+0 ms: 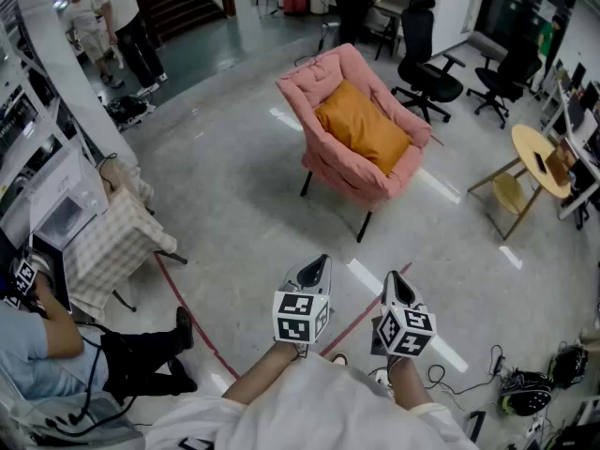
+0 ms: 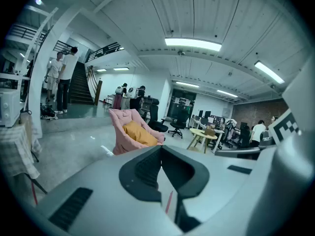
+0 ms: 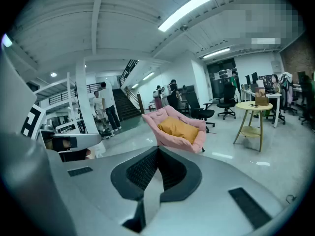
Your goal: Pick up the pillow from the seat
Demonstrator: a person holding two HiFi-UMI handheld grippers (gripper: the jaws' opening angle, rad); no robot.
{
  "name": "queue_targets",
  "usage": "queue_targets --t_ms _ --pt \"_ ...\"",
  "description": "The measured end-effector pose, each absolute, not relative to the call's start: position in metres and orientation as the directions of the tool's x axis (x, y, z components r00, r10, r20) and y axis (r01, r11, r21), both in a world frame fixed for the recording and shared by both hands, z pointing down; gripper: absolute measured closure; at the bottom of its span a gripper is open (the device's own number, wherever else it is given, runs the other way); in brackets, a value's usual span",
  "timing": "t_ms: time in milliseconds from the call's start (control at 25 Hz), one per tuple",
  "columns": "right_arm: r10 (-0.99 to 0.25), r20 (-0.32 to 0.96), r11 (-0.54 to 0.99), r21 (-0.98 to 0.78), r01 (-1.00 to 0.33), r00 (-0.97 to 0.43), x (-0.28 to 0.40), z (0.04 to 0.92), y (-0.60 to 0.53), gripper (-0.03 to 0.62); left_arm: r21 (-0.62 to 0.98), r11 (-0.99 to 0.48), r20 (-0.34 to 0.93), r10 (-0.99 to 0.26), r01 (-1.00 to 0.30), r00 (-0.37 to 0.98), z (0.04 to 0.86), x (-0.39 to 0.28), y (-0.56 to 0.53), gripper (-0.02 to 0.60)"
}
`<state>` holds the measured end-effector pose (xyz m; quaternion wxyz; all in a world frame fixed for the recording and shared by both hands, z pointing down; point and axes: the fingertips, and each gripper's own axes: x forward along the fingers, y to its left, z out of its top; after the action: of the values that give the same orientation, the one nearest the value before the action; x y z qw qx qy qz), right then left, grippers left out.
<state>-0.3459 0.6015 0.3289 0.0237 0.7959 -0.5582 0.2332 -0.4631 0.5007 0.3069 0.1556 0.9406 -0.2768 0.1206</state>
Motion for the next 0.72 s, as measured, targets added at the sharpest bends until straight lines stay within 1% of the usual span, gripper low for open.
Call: queue_targets --t_ms 560,720 --pt "-0.875 0.38 -0.399 -0.21 -0.893 0.301 -0.369 0.325 0.571 0.565 0.232 -0.789 0.31 -0.494 -0.568 0.812 0.311 -0.5 0.462 0.574" --pt "-0.856 0.414 -0.421 -0.205 -0.884 0.311 -0.37 0.336 0.573 0.565 0.25 -0.782 0.329 -0.485 -0.57 0.81 0.32 -0.504 0.456 0.574"
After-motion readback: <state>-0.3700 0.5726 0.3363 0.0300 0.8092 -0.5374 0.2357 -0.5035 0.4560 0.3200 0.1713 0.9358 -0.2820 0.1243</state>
